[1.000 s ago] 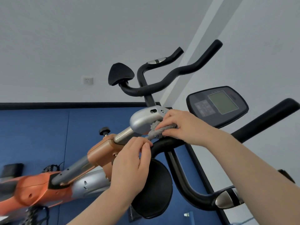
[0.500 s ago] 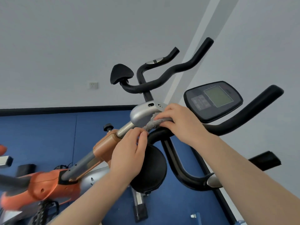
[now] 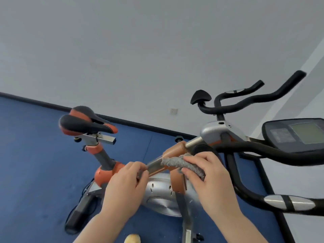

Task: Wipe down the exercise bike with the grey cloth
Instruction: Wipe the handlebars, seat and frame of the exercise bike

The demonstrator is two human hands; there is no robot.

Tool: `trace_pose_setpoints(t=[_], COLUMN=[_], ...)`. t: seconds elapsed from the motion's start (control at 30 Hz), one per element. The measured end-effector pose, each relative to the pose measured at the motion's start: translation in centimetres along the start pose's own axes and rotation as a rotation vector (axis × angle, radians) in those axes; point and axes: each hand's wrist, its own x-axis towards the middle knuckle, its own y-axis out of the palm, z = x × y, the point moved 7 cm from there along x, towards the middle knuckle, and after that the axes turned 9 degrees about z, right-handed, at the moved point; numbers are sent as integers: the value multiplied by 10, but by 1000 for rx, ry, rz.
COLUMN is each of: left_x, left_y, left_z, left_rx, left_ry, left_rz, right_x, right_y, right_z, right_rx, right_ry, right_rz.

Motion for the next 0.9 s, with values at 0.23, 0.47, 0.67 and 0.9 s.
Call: trace_pose_setpoints(t=[0.23,0.47,0.67,0.9], left_x=[-99,-151,-160,-140], left_y=[-78,-144,-215,-279], left_z=[94,171,240,311], left_rx=[158,153,223,240], left_ry=[-263,-392,-364,-339], left_rz=[-142,-199,-144,-89], right_x=[-23,-31,-34,-18], right_y=[89,159,231,292], right_z=[61,128,204,274], right_rx=[-15,-47,-61,-119], right_ry=[-106,-137,-85,-32], right_rz=[233,324,309,311])
